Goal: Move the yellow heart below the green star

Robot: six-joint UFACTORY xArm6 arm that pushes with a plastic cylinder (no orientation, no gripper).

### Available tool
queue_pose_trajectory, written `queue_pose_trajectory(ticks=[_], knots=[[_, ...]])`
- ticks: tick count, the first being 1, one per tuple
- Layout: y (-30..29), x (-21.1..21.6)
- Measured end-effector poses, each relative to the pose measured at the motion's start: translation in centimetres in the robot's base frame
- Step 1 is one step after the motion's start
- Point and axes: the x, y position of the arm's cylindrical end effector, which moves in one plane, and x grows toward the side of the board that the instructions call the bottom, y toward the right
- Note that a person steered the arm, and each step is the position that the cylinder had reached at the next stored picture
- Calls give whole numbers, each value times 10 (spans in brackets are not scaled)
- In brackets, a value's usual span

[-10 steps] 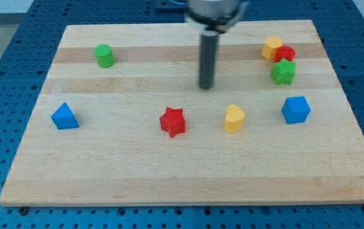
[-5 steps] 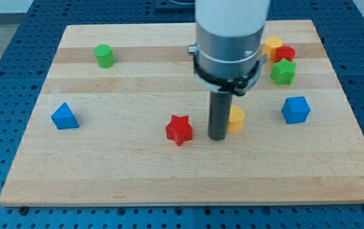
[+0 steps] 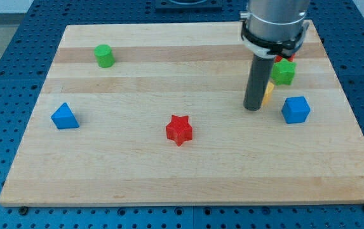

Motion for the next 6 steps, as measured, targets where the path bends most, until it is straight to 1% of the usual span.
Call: queue_pose_trajectory(ticks=[1,2,3,4,5,6], knots=[[-16,0],[-46,0],[-48,-16],[-18,-40],[25,-41],[28,-41]])
